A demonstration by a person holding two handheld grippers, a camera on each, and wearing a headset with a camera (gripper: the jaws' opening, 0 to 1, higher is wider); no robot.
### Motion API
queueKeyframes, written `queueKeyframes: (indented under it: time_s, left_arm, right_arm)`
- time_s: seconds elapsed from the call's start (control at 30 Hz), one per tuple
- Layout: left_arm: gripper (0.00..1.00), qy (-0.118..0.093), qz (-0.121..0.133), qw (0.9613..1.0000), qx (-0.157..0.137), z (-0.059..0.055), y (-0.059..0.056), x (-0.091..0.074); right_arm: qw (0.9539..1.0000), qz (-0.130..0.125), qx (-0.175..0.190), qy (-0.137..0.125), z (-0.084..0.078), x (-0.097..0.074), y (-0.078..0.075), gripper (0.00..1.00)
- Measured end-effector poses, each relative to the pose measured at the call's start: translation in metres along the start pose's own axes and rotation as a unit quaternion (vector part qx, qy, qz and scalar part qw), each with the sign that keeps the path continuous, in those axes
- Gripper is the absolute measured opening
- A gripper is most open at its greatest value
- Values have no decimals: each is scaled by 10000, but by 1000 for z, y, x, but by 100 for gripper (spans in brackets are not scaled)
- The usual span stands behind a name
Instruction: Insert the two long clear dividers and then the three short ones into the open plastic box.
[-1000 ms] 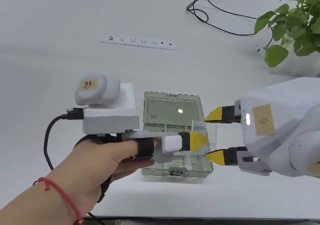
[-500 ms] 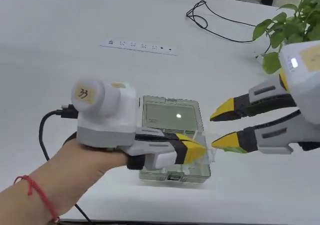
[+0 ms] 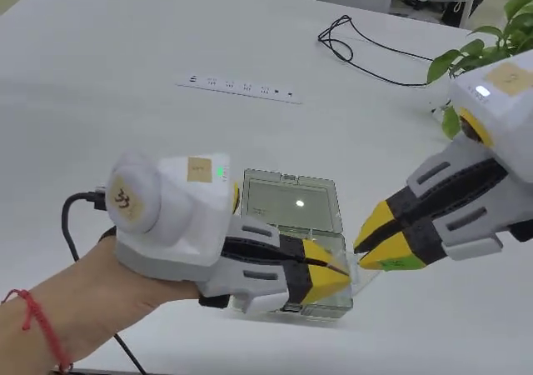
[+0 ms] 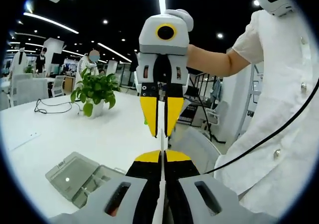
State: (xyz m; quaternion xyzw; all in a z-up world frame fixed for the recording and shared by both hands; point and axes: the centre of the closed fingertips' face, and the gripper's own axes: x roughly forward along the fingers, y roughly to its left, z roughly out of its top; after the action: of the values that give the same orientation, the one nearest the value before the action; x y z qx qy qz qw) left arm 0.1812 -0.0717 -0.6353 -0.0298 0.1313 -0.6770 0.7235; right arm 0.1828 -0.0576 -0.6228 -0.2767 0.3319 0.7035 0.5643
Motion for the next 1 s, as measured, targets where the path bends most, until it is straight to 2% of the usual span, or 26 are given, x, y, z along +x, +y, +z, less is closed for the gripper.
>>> queueKeyframes:
  time_s: [0.13, 0.37, 1.0]
  left_arm:
    - [0, -60, 8, 10000, 26, 2, 0, -1]
    - [0, -65, -6, 10000, 58, 0, 0, 0]
    - [0, -20, 204, 9997, 105, -8, 6, -2]
  right_arm:
    - [9999, 103, -31, 41, -1, 4, 3, 6]
    - [9999, 136, -59, 61, -2, 6, 5, 3]
    - [9999, 48, -112, 88, -6, 11, 0, 3]
